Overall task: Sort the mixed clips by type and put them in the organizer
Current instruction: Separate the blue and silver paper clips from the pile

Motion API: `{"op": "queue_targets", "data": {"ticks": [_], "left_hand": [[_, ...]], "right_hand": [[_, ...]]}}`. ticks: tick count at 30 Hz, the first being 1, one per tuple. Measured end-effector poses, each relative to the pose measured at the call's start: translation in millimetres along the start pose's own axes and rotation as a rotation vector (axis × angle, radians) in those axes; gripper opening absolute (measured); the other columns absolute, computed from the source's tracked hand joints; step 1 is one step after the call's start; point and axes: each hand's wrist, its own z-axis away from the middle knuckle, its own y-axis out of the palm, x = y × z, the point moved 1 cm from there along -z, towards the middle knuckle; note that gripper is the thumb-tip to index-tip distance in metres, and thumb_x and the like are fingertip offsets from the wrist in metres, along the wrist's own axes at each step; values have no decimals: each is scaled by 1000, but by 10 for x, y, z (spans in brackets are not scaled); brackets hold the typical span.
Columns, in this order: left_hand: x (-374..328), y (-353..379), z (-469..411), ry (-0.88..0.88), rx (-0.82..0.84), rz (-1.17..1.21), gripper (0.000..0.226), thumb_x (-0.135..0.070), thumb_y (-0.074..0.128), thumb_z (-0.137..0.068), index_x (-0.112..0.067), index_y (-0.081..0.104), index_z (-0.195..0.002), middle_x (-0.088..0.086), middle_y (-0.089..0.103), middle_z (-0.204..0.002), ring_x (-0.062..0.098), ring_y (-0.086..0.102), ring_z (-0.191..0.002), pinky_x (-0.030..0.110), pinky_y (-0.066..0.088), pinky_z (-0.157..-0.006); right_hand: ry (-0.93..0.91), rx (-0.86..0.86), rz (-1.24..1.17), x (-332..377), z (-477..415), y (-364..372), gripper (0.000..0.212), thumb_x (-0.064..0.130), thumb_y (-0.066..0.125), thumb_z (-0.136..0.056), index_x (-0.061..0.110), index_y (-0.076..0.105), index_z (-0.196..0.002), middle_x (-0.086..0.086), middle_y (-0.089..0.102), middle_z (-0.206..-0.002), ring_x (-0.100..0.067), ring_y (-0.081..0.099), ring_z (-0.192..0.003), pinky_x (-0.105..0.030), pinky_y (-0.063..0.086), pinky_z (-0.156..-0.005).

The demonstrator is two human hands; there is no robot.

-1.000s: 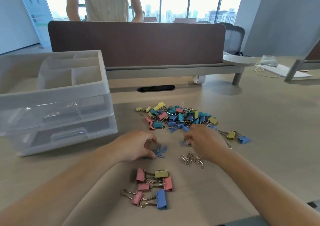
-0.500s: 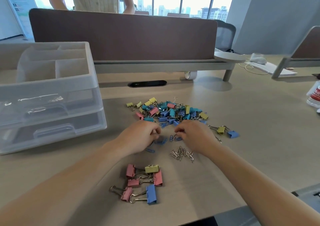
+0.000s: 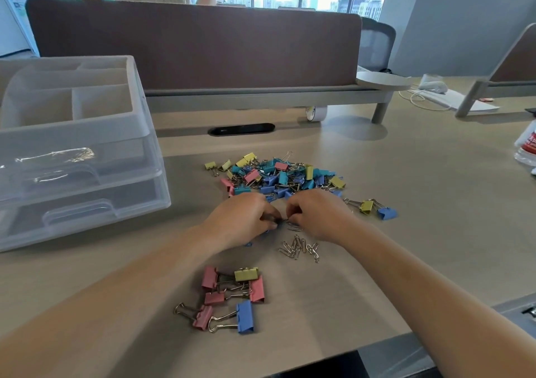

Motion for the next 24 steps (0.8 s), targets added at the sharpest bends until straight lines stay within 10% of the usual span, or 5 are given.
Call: {"op": "queue_targets", "data": {"ticks": [16,24], "left_hand": [[-107,40,-40,8,-41,4,25,-26,54,-98,-29,71,-117,-15,44,-88,8,49,-92,22,35,-72],[-182,50,-29,11,120,-32,53,-9,43,-95,-49,60,-125,-1,50,-99,21,53,-93,45,50,-76]], "right_hand": [[70,45,-144,-174,194,-78,10,22,56,-95,24,57,-85,9,59,-85,-9,54,-76,-28,49,-68],[-4,98,-88,-182,340,-56,10,27,58,-95,30,60,-86,14,58,-85,-9,56,-80,-32,54,-77]]}}
